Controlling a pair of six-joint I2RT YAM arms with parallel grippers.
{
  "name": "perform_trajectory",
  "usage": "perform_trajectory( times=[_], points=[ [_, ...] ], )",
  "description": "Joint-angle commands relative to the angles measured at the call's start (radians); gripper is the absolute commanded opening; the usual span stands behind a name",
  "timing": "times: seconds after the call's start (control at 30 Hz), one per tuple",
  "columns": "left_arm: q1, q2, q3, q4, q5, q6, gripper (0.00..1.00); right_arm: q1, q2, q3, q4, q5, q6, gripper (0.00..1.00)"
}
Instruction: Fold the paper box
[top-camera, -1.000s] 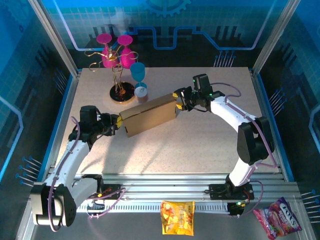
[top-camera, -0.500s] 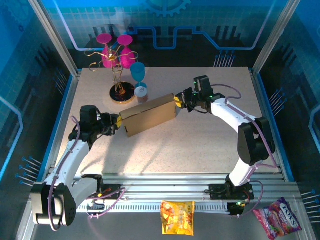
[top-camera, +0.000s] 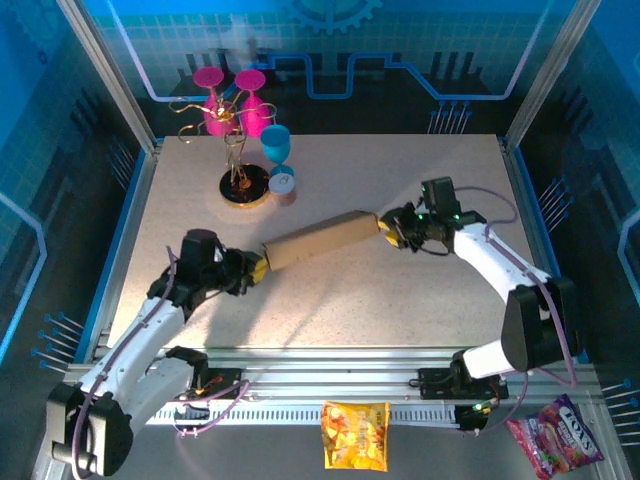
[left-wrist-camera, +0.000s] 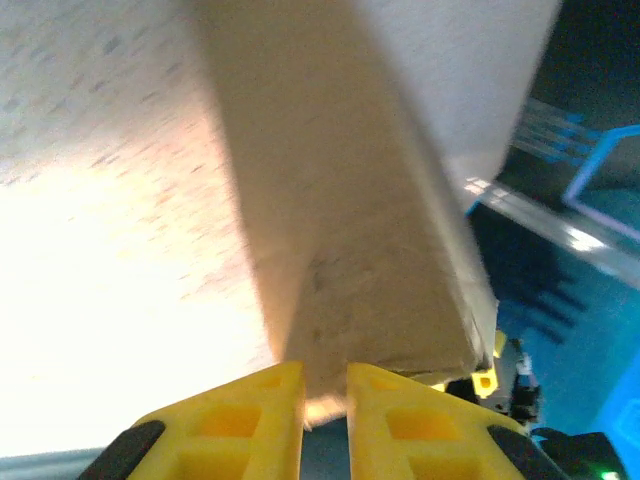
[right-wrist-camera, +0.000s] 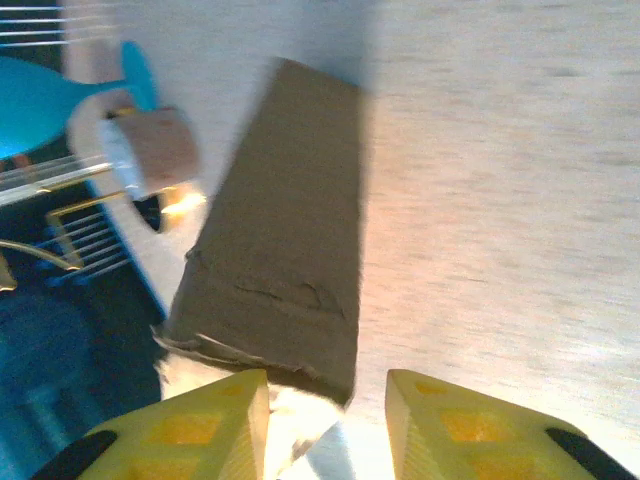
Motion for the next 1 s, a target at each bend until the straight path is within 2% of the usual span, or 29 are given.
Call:
perform_trajectory(
  times=[0.0,0.1,0.2,0.23,0.27,0.3,0.33,0.47,0.53,0.57,0.63,0.67,0.7,0.73,0.77,0.8,0.83,0.97],
  points=[
    [-0.063,-0.007,-0.064,-0.095,-0.036,-0.043,0.21,-0.052,-0.066,-0.118,-0.152,0.030,-0.105,0.41],
    [-0.067,-0.052,-0.029,-0.194,-0.089,-0.004,0.25,-0.071,-0.134,-0.138,-0.182,0.081,-0.119,0.46],
    [-0.052,-0.080,0.066,-0.289,-0.185,0.077,0.36,-0.064,-0.163,-0.043,-0.260,0.179,-0.193,0.55],
    [-0.040,-0.071,0.100,-0.305,-0.204,0.119,0.41,-0.062,-0.162,0.006,-0.287,0.217,-0.232,0.61],
    [-0.024,-0.057,0.141,-0.320,-0.219,0.167,0.56,-0.059,-0.161,0.049,-0.308,0.256,-0.275,0.90],
    [-0.008,-0.044,0.175,-0.329,-0.229,0.208,0.92,-0.057,-0.167,0.082,-0.313,0.288,-0.323,1.00],
    [0.012,-0.028,0.213,-0.330,-0.239,0.271,0.99,-0.056,-0.178,0.113,-0.315,0.338,-0.373,1.00],
    [0.030,-0.002,0.343,-0.356,-0.399,0.542,1.00,-0.052,-0.244,0.150,-0.261,0.541,-0.543,1.00],
    [0.030,-0.010,0.351,-0.334,-0.496,0.660,0.99,-0.041,-0.251,0.146,-0.261,0.724,-0.566,1.00],
    [0.027,-0.012,0.360,-0.363,-0.595,0.680,0.99,-0.036,-0.251,0.125,-0.241,0.830,-0.579,1.00],
    [0.013,-0.017,0.345,-0.398,-0.812,0.692,0.99,-0.050,-0.261,0.048,-0.116,0.831,-0.697,1.00],
    [0.006,-0.027,0.315,-0.389,-0.911,0.724,0.99,-0.049,-0.267,-0.024,0.005,0.806,-0.804,1.00],
    [0.007,-0.041,0.279,-0.360,-0.968,0.751,0.99,-0.036,-0.269,-0.102,0.096,0.827,-0.872,1.00],
    [0.007,-0.066,0.207,-0.252,-0.983,0.864,0.99,-0.024,-0.272,-0.189,0.208,0.850,-0.947,1.00],
    [0.007,-0.095,0.121,-0.117,-0.972,1.042,0.99,-0.018,-0.270,-0.261,0.303,0.865,-0.994,1.00],
    [0.007,-0.117,0.051,-0.042,-0.985,1.122,0.99,-0.017,-0.266,-0.317,0.372,0.857,-1.034,1.00],
    [0.011,-0.142,-0.020,0.025,-1.016,1.149,0.99,-0.015,-0.257,-0.364,0.432,0.848,-1.067,1.00],
    [0.064,-0.215,-0.263,0.322,-0.896,1.295,0.99,-0.011,-0.182,-0.445,0.586,0.792,-1.127,1.00]
  ],
)
